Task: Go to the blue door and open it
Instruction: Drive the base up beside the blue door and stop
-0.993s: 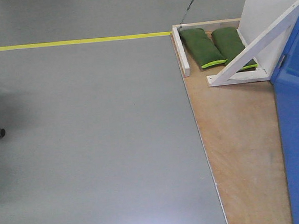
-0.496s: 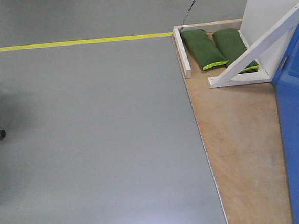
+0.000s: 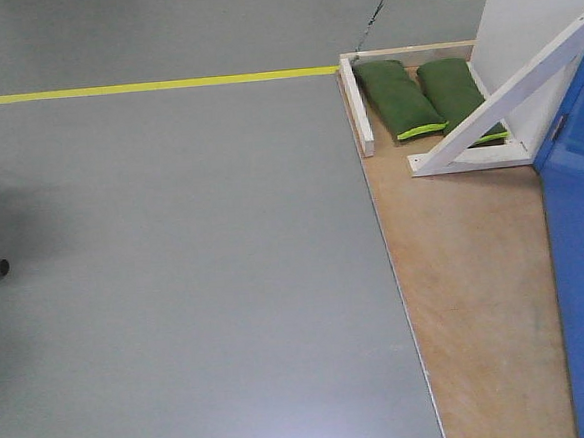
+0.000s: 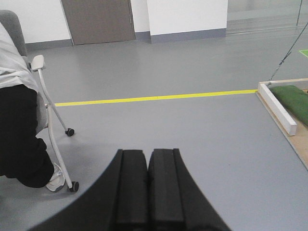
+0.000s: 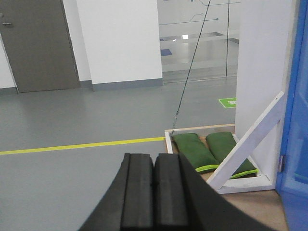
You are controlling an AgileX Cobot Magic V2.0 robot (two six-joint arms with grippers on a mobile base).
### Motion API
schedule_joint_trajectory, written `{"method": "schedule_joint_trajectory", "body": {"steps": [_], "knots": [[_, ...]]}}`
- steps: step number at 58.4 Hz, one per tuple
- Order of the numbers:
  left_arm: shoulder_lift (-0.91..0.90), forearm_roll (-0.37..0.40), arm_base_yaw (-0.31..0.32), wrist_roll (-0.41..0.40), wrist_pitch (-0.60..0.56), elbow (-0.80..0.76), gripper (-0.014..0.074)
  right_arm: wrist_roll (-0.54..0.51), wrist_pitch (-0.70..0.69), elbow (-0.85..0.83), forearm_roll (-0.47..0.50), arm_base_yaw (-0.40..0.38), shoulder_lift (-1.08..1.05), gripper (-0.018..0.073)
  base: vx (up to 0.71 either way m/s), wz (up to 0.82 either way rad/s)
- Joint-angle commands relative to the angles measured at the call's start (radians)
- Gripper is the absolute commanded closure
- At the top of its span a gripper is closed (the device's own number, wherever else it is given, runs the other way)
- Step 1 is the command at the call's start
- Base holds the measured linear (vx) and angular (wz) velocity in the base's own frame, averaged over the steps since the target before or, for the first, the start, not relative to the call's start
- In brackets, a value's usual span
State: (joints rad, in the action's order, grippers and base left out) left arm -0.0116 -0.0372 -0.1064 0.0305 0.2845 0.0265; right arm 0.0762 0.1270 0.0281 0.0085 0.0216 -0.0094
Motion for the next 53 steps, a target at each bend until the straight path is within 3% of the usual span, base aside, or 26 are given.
{"method": "schedule_joint_trajectory", "body": {"steps": [1, 53], "knots": [[-0.02, 0.008, 0.006, -0.003, -0.084, 0.004, 0.0526, -0.007, -0.085, 0.021, -0.002, -0.007, -0.021, 0.0557, 0.05, -0.02], [-0.016, 0.008, 0.006, -0.003, -0.084, 0.004, 0.0526, -0.007, -0.085, 0.021, -0.002, -0.006, -0.019, 0.0557, 0.01, -0.01]]}}
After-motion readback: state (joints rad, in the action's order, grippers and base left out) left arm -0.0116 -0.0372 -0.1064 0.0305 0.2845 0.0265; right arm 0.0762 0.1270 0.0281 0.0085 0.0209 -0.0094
